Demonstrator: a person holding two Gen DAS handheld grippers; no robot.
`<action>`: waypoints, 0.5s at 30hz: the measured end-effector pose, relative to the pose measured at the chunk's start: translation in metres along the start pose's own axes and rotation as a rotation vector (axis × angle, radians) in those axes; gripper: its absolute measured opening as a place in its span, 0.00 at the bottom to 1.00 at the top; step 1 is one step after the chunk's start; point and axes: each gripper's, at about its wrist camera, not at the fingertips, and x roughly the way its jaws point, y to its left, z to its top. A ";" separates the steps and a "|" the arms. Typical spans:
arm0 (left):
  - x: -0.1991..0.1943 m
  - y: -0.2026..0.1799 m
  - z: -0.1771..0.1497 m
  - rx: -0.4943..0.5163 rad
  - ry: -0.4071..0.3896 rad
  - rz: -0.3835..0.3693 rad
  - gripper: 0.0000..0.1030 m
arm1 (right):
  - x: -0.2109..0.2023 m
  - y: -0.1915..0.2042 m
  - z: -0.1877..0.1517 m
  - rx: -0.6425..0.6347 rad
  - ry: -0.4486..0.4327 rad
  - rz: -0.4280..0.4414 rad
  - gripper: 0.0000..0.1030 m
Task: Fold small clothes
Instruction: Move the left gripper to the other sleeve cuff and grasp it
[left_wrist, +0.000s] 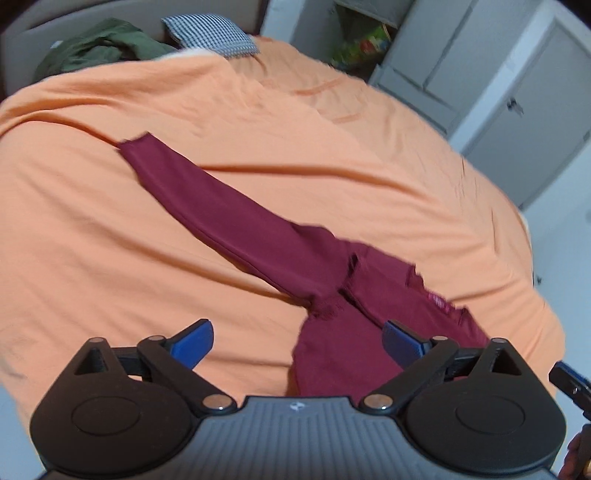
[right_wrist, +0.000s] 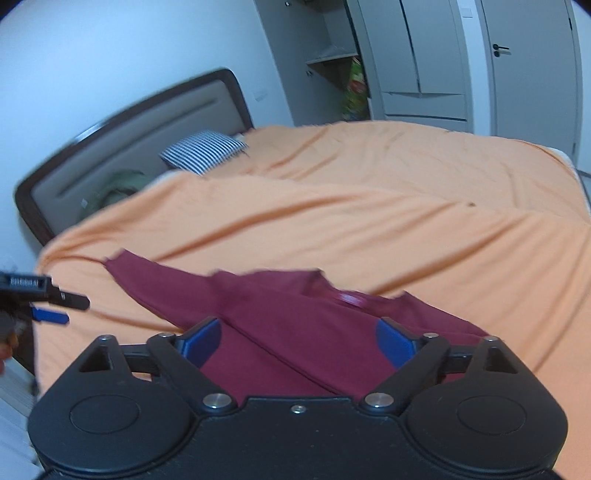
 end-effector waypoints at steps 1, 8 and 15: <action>-0.008 0.007 0.000 -0.018 -0.018 0.004 0.97 | -0.002 0.007 0.003 0.005 -0.006 0.013 0.92; -0.003 0.070 0.012 -0.112 -0.060 0.054 0.97 | -0.018 0.046 0.017 0.017 -0.008 0.061 0.93; 0.064 0.142 0.066 -0.226 -0.106 0.028 0.93 | -0.022 0.093 0.036 -0.020 -0.025 -0.020 0.95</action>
